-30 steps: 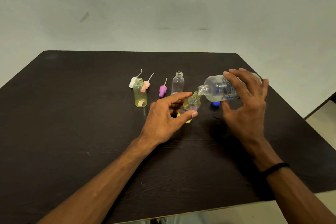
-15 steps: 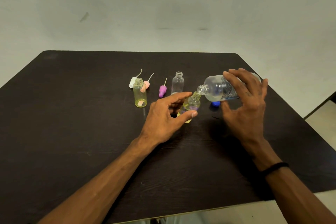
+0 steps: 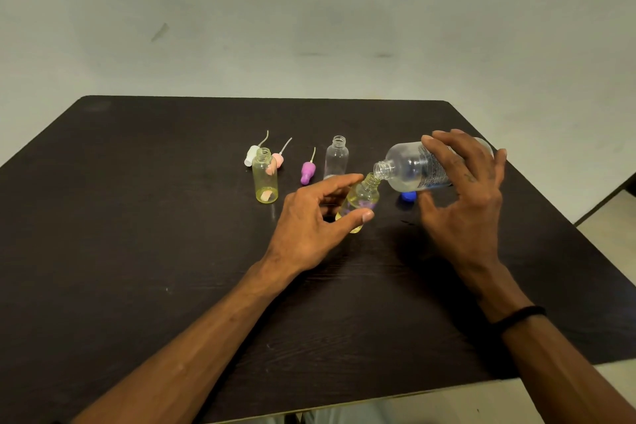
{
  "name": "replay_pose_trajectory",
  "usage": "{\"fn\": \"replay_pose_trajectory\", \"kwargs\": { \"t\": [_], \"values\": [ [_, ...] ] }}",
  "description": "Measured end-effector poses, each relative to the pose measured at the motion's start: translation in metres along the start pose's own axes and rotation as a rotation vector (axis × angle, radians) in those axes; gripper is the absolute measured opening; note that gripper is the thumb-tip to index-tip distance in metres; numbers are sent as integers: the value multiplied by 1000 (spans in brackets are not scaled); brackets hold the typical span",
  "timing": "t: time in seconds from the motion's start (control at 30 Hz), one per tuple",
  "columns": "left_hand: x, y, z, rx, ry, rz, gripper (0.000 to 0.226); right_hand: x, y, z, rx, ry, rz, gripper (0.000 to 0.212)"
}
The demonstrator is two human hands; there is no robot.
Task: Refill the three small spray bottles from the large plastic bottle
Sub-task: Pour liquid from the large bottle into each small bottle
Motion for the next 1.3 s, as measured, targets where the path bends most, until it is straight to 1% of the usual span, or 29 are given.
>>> {"fn": "replay_pose_trajectory", "kwargs": {
  "t": [1.3],
  "values": [
    [0, -1, -2, -9, 22, -7, 57, -1, -1, -1, 12, 1, -1, 78]
  ]
}}
Point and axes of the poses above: each hand's wrist, its own y-axis towards the middle knuckle, its own x-axis out of the back of the hand, z = x × y, the point moved 2 cm from there along y, towards the middle knuckle, and after that the axes turned 9 degrees about -y, right-handed, at the moved point
